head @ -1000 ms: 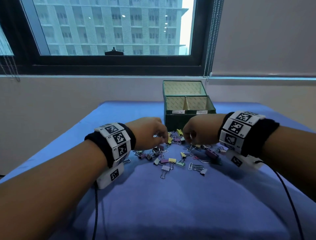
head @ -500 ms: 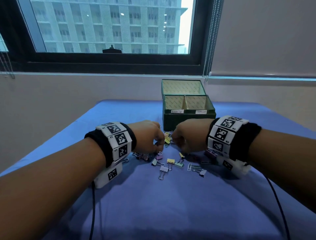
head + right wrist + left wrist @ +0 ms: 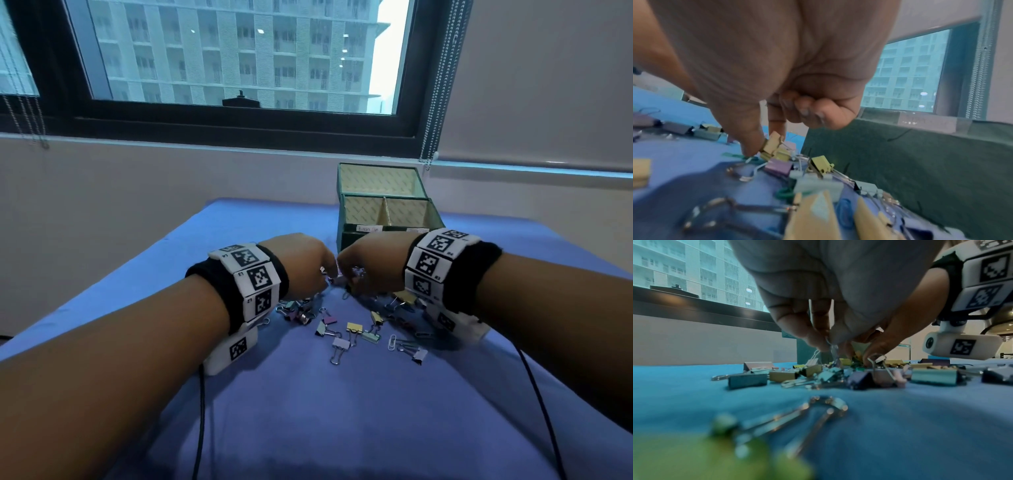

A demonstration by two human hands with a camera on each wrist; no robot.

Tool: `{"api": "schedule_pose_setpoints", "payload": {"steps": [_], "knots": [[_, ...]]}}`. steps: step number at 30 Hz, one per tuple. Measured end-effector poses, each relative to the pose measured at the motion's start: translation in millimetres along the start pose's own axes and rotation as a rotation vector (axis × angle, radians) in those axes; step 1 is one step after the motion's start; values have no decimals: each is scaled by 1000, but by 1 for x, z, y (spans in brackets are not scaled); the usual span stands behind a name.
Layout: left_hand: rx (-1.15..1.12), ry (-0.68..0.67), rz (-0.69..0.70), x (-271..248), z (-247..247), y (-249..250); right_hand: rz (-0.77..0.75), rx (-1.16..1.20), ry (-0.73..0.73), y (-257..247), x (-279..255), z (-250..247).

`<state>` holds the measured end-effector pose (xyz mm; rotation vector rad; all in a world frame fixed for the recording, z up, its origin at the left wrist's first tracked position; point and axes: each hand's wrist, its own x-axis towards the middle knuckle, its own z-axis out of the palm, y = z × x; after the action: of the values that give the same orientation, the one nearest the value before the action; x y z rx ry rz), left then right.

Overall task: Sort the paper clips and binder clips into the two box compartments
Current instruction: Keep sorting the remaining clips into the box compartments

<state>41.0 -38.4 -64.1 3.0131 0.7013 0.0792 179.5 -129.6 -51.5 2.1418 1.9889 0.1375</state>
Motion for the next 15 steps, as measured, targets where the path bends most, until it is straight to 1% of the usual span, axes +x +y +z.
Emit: {"api": "schedule_pose_setpoints", "payload": {"steps": [4,6,7,10,11,13,15], "knots": [[-12,70,-17,3,1,-4,94,-21,41,7,-1,-4],[-30,96,-25,4,1,-6,118,-34,48,9,-1,-6],[-39,108,-26,4,1,-6,104,-28,50,8,-2,-7],[-26,130,-15,5,-1,-6,-19,-7,63,-3,0,-7],[-18,132,-18,5,-1,-6,-55,2,45,-8,2,-5],[-14,132,-28,5,-1,-5,-82,13,-14,-16,3,-2],[-39,118,-10,4,0,-3,-90,-54,-66,-20,0,-1]]}}
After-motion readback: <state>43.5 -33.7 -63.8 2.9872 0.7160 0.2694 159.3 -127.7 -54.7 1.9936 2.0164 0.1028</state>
